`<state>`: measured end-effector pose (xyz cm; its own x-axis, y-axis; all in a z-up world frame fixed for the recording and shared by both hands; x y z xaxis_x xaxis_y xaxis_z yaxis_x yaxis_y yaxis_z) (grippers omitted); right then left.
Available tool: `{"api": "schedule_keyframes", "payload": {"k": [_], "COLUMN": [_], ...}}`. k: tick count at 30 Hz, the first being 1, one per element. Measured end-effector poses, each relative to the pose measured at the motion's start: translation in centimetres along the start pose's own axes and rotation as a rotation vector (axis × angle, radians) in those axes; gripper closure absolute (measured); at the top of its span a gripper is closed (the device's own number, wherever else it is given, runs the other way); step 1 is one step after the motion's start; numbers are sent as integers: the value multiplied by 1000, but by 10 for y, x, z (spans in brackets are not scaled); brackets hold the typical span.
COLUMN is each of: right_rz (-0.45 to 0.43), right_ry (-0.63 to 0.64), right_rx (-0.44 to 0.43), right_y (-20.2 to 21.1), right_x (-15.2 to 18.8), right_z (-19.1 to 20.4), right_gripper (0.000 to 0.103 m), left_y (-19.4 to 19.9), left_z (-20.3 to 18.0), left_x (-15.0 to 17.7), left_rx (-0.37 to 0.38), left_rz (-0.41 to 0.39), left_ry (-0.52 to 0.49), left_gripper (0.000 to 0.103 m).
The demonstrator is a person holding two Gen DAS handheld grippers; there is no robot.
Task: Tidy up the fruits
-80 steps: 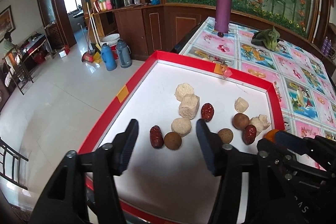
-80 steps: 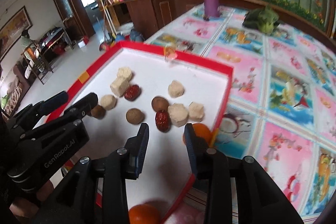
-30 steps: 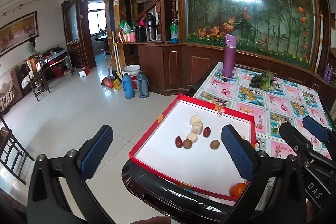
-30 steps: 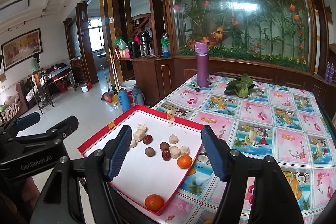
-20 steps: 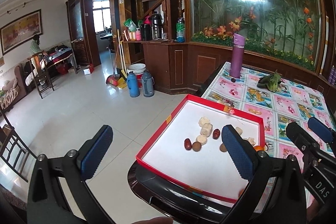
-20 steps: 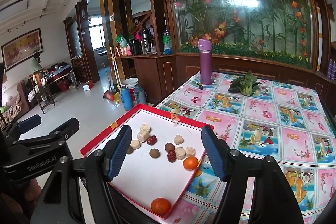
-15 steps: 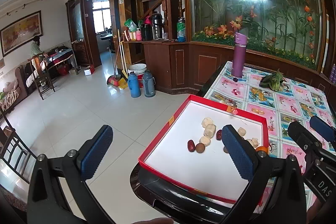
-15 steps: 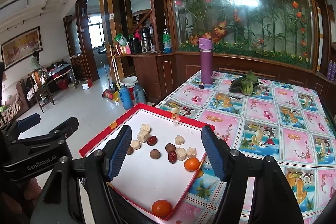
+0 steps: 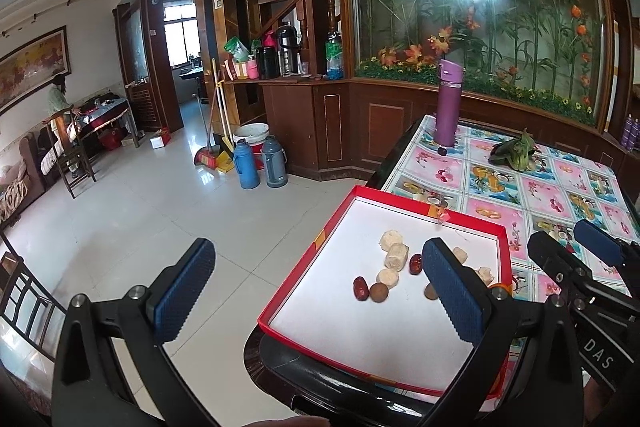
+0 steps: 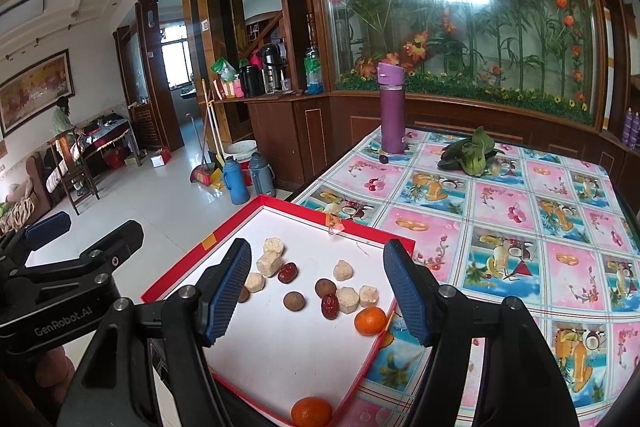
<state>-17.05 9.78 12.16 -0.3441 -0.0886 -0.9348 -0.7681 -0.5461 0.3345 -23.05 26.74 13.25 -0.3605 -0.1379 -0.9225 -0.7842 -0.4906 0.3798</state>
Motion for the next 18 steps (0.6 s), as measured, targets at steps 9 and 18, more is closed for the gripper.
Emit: {"api": "schedule_keyframes", "payload": {"k": [9, 18], "right_rz": [10, 31], "right_ry": [-34, -75], "right_rx": [21, 40], "right_y": [-11, -23], "right_x": [-1, 4], "right_z": [-8, -21], "right_gripper": [35, 35], "left_y": [-12, -25], "left_z": [-9, -15], "left_x": [-5, -6], "left_rx": [28, 31], "left_rz": [8, 26], "left_ry": [-27, -46], "left_gripper": [0, 0]}}
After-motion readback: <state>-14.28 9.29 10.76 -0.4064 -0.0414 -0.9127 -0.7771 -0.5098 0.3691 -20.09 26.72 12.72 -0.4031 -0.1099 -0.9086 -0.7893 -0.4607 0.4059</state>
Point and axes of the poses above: each gripper's, at about its wrist camera, not at the fingertips, and y roughly against the way its jaws point, z to its left, x to its underside, the point moved 3 cm from there along -y, roughly the way its jaws point, and after that the axes turned 8 degrees about -z, right-handed, at the moved point
